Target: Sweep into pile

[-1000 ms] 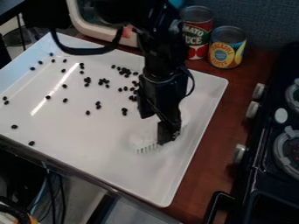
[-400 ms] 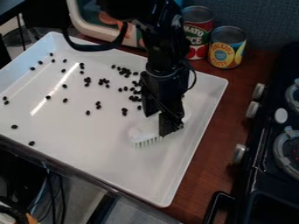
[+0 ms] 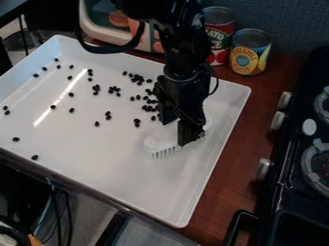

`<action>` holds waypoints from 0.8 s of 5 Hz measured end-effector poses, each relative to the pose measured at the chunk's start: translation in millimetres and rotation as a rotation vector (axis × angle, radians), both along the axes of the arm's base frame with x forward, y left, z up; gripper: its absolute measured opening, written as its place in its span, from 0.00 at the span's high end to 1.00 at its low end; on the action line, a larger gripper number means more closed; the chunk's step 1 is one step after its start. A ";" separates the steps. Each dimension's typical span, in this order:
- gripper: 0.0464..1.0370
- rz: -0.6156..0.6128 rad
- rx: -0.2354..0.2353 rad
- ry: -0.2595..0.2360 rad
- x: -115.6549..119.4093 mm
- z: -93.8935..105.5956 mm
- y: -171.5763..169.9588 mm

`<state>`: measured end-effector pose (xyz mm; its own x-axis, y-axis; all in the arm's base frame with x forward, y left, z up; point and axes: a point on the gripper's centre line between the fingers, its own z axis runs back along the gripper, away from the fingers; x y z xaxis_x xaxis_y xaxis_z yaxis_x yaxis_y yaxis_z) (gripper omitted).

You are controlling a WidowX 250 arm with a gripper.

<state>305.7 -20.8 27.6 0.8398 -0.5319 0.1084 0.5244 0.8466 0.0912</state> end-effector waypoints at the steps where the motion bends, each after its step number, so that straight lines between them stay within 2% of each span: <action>1: 0.32 0.051 -0.005 -0.036 11.5 -0.6 6.3; 2: 0.32 0.134 -0.004 -0.077 23.1 -2.5 21.2; 4: 0.32 0.229 -0.003 -0.118 30.2 -5.6 48.3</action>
<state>335.9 27.5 22.1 0.9198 -0.3289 0.2140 0.3049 0.9424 0.1377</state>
